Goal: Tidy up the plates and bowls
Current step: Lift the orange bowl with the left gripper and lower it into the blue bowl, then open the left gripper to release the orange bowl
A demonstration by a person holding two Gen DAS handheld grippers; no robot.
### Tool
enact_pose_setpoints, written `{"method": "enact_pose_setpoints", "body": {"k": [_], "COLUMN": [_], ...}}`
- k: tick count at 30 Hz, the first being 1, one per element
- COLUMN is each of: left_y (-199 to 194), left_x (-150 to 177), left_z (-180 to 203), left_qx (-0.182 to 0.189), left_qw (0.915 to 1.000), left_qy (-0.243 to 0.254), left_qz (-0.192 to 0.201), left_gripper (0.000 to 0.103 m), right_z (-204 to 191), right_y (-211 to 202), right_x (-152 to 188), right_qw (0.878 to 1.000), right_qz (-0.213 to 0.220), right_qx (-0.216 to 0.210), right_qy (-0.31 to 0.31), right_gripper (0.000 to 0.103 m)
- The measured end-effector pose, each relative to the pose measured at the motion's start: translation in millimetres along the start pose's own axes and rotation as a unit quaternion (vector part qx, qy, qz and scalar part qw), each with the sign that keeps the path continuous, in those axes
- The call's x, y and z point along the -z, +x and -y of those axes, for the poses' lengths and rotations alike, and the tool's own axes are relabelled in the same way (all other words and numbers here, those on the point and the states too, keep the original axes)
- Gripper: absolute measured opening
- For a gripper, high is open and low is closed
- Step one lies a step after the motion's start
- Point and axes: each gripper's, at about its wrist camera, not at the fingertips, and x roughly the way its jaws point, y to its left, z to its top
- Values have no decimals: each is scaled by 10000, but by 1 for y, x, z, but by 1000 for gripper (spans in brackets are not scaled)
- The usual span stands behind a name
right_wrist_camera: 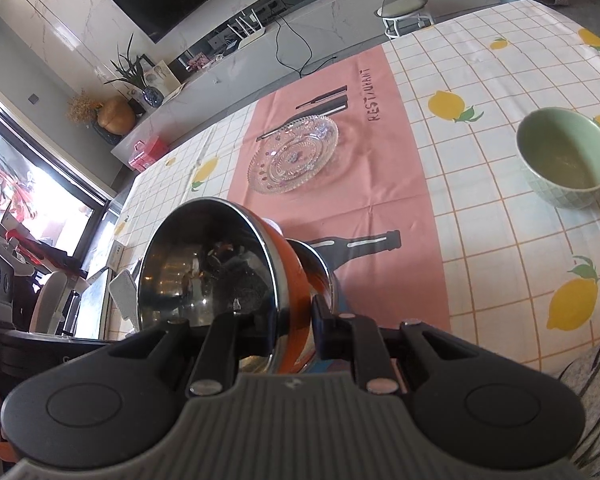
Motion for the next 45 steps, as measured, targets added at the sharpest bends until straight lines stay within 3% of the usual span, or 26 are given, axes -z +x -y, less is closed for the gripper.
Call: {"method": "enact_pose_setpoints", "body": {"k": [4, 9, 15, 17, 19, 20, 24, 27, 45], "left_y": [-1, -11, -19, -20, -20, -19, -17, -14, -5], "left_x": [-3, -5, -7, -5, -3, -1, 2, 4, 11], "left_z": [-3, -5, -8, -8, -8, -9, -16, -17, -14], "left_qx": [28, -152, -326, -407, -414, -382, -76, -12, -596], "left_qw": [10000, 9995, 9984, 9975, 9966, 9962, 9963, 9957, 9939], "left_qy": [-68, -94, -23, 34, 107, 120, -53, -107, 118], "left_qz": [19, 258, 463, 579, 705, 767, 859, 920, 924], "left_gripper": [20, 36, 44, 46, 48, 49, 50, 50, 56], "right_z": [1, -2, -3, -7, -10, -11, -8, -3, 1], "right_y": [9, 13, 15, 15, 9, 6, 0, 5, 21], "right_x": [0, 2, 2, 2, 3, 2, 0, 0, 6], "right_qw": [9998, 9985, 9973, 9955, 9941, 9938, 9927, 9922, 9924], "right_qz": [-56, 49, 125, 123, 294, 399, 576, 495, 256], "right_qx": [162, 472, 578, 610, 635, 612, 652, 761, 774], "right_qy": [-49, -271, -434, -712, -830, -844, -840, -856, -917], "right_gripper": [16, 17, 15, 20, 40, 41, 39, 31, 31]}}
